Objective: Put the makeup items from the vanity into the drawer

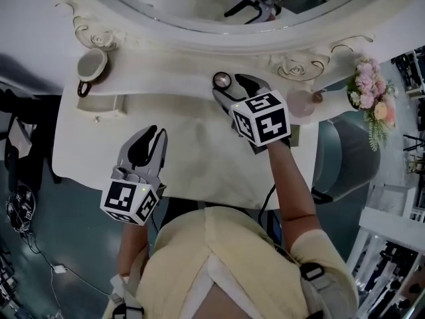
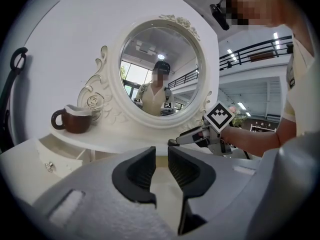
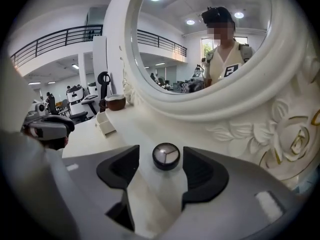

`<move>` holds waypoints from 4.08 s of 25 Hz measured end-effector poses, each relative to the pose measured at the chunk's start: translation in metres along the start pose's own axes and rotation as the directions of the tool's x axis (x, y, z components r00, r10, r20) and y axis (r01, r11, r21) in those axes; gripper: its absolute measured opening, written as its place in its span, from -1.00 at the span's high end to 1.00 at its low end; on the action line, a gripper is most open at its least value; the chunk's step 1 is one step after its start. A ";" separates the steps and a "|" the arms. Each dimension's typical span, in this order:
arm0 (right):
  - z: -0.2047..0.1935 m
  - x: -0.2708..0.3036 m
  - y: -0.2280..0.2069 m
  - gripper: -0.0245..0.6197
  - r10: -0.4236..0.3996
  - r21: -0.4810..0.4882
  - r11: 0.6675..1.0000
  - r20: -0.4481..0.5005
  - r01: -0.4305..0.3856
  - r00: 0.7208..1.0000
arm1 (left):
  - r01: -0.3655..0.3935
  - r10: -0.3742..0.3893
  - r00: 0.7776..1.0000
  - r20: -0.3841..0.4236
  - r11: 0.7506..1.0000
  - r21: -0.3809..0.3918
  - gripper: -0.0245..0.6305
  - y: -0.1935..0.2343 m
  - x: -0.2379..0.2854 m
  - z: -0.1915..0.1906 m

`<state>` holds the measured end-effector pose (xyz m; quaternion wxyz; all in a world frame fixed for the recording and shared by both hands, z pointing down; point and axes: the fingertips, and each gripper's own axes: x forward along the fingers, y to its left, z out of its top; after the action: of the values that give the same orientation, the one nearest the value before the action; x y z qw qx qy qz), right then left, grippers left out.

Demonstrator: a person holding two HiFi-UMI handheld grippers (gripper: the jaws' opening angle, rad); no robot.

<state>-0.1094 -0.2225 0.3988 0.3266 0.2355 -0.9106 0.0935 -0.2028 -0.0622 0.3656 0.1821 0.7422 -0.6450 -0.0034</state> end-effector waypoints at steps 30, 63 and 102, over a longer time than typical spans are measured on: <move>-0.009 0.026 -0.005 0.23 -0.064 0.018 0.998 -0.076 0.065 0.995 | -0.011 0.011 1.000 -0.019 1.000 -0.009 0.71 0.025 -0.016 -0.008; -0.061 -0.149 -0.049 0.24 -0.236 0.113 0.967 0.056 0.229 0.970 | 0.328 -0.324 0.943 -0.078 0.943 0.053 0.71 -0.119 0.063 -0.012; -0.125 -0.106 -0.041 0.23 -0.231 -0.035 0.973 -0.137 0.229 0.963 | 0.387 -0.378 0.914 -0.151 0.921 0.039 0.71 -0.143 0.086 -0.035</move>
<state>0.0511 -0.1789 0.4279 0.4007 0.3294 -0.8527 0.0629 -0.0429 -0.1206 0.3792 0.1975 0.8581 -0.4727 0.0352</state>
